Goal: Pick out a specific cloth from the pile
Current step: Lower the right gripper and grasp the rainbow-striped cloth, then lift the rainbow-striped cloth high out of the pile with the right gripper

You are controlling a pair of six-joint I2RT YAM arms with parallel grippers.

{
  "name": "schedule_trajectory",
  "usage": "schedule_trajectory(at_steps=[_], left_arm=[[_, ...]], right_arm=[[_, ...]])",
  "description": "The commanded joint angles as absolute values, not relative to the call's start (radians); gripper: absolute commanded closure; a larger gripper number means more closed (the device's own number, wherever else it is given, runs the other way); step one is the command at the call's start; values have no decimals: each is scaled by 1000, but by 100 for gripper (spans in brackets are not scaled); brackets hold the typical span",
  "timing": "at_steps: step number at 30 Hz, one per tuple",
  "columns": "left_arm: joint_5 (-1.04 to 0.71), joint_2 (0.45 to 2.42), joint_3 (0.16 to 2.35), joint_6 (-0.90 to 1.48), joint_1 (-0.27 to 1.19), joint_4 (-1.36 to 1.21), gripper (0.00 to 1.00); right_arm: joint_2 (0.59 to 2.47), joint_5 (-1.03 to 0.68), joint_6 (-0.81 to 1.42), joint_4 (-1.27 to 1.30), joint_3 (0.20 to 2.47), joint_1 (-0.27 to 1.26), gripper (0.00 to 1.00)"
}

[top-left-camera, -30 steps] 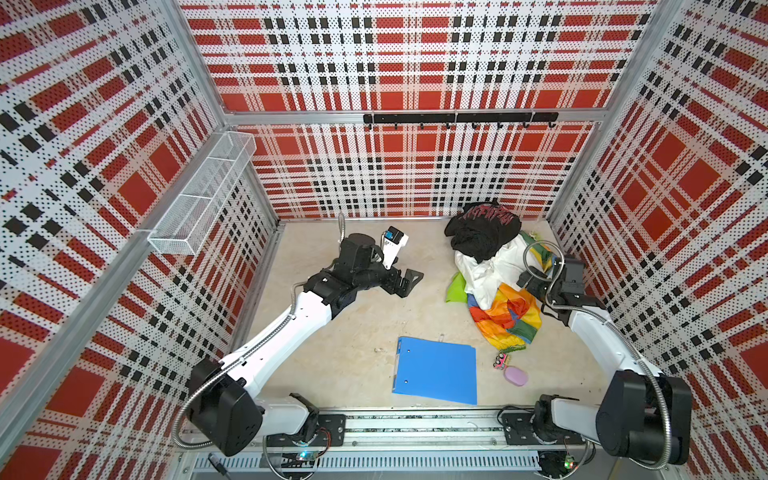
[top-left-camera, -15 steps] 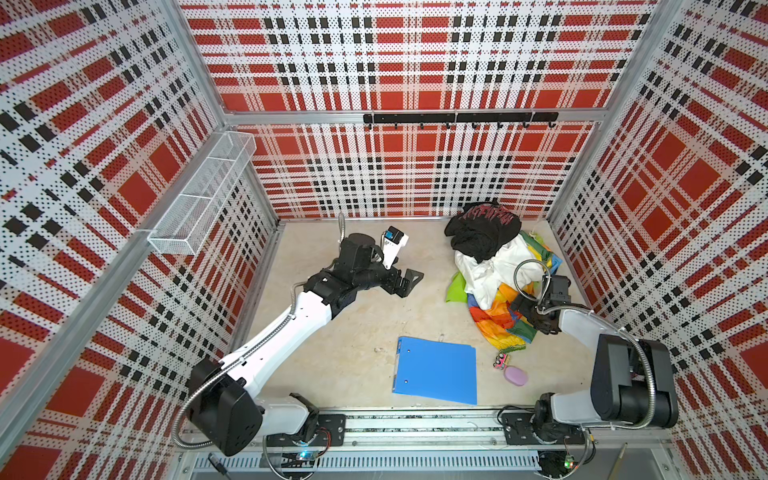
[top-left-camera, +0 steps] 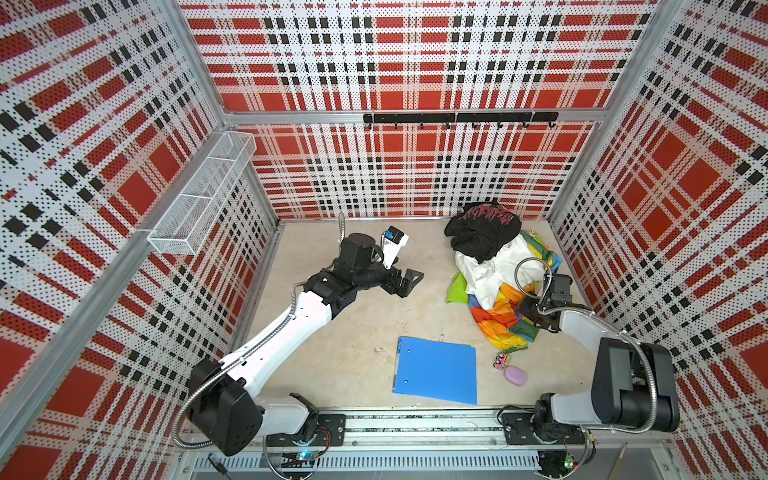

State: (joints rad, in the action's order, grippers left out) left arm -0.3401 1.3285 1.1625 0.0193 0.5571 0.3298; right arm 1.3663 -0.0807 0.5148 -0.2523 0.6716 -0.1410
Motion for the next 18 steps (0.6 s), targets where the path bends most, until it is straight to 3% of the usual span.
schedule_trajectory(at_steps=[1, 18], left_arm=[[-344, 1298, 1172, 23, 562, 310, 1], [-348, 1292, 1170, 23, 560, 307, 1]], right_arm=[[1301, -108, 501, -231, 738, -143, 96], [1178, -159, 479, -360, 1034, -121, 97]])
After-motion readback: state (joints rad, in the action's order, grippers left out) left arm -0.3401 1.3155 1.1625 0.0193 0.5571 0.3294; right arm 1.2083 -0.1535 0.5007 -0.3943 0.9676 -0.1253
